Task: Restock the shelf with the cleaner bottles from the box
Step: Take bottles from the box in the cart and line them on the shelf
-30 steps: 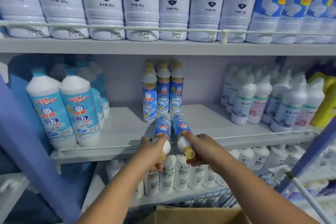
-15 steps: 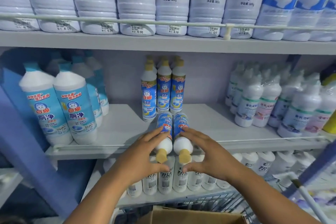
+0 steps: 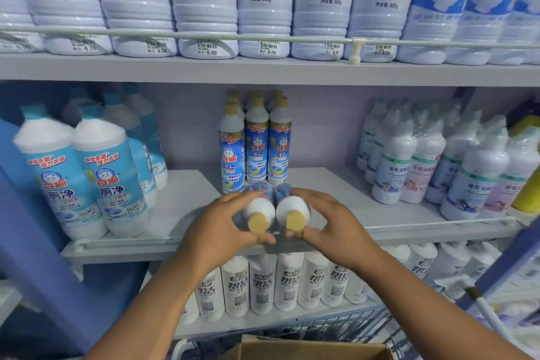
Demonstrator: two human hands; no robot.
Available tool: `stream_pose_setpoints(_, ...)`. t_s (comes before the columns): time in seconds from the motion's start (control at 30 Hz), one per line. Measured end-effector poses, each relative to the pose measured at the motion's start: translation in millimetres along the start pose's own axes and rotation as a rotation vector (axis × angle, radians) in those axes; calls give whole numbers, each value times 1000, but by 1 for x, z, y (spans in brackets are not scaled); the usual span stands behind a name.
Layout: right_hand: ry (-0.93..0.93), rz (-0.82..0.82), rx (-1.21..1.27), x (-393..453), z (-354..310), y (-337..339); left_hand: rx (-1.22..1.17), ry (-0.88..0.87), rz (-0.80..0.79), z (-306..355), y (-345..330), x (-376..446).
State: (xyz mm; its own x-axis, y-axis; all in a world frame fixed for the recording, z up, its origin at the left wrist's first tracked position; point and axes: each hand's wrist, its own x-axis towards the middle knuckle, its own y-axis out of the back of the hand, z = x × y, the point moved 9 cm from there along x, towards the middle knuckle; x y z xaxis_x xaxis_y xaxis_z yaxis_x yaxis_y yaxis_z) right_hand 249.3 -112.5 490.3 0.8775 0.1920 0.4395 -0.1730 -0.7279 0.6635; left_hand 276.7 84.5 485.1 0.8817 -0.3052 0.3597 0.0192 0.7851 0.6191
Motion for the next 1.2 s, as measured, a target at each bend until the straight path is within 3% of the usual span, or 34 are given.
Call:
stream_pose_setpoints(0.3, -170, -16, 231, 67, -4, 30, -297, 109, 15, 30, 18, 63)
stream_pose_setpoints(0.47, -240, -40, 296, 100, -6, 29, -292, 218, 145, 25, 23, 98)
stream_pose_setpoints(0.63, -361, 65, 290, 123, 7, 27, -189, 331, 245, 1, 6, 109)
stream_pose_setpoints(0.87, -426, 178, 430, 116, 37, 5, -321, 371, 188, -47, -44, 89)
stream_pose_setpoints(1.03, -448, 46, 442, 69, 81, -52, -232, 363, 13, -73, -71, 68)
stream_pose_setpoints(1.2, -509, -51, 437, 67, 101, -68, -157, 374, 42, -74, -68, 69)
